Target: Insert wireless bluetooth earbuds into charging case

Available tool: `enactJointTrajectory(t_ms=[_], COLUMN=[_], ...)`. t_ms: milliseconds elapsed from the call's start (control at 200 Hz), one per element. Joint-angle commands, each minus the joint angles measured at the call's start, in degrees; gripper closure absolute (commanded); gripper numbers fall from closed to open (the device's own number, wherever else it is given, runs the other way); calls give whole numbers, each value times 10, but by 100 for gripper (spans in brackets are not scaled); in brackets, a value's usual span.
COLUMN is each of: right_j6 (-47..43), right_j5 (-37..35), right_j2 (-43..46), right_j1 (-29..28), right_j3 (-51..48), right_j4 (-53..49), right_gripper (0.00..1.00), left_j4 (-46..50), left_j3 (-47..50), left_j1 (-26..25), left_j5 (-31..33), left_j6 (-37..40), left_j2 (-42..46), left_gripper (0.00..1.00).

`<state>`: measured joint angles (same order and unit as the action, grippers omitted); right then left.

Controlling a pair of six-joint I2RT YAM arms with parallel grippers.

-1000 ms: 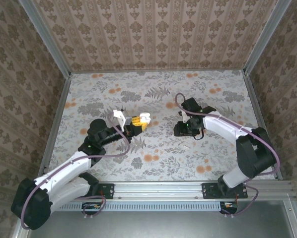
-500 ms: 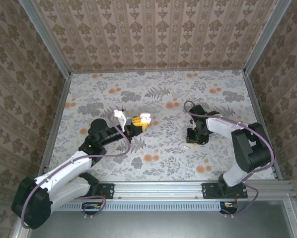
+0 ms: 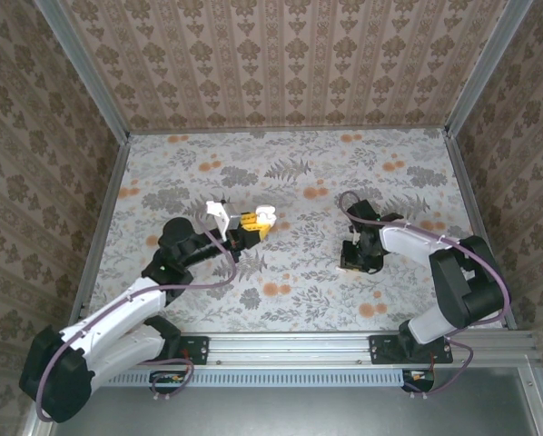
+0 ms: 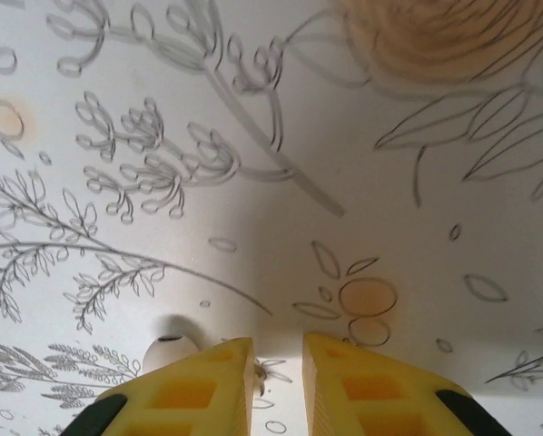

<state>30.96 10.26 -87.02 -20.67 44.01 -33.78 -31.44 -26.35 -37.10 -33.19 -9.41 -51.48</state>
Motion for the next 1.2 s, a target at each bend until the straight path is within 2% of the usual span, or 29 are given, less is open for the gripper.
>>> enactJointTrajectory(t_ms=[0, 310, 580, 870, 995, 1195], right_j6=[35, 79, 90, 173, 196, 191], right_j5=[57, 77, 32, 11, 16, 11], right_j2=[10, 33, 69, 109, 94, 50], right_j1=[-28, -64, -62, -57, -57, -57], right_j3=[-19, -18, 2, -43, -54, -35], right_j4=[-27, -23, -55, 5, 50, 49], right_gripper=[79, 80, 79, 68, 63, 58], left_j4=[6, 19, 30, 24, 25, 30], left_j3=[2, 20, 23, 21, 13, 6], left_j1=[-5, -7, -9, -10, -10, -10], left_j5=[-3, 16, 18, 19, 12, 9], left_j6=[6, 5, 7, 15, 23, 36], left_j2=[26, 68, 79, 67, 51, 41], left_gripper=[100, 100, 100, 100, 100, 100])
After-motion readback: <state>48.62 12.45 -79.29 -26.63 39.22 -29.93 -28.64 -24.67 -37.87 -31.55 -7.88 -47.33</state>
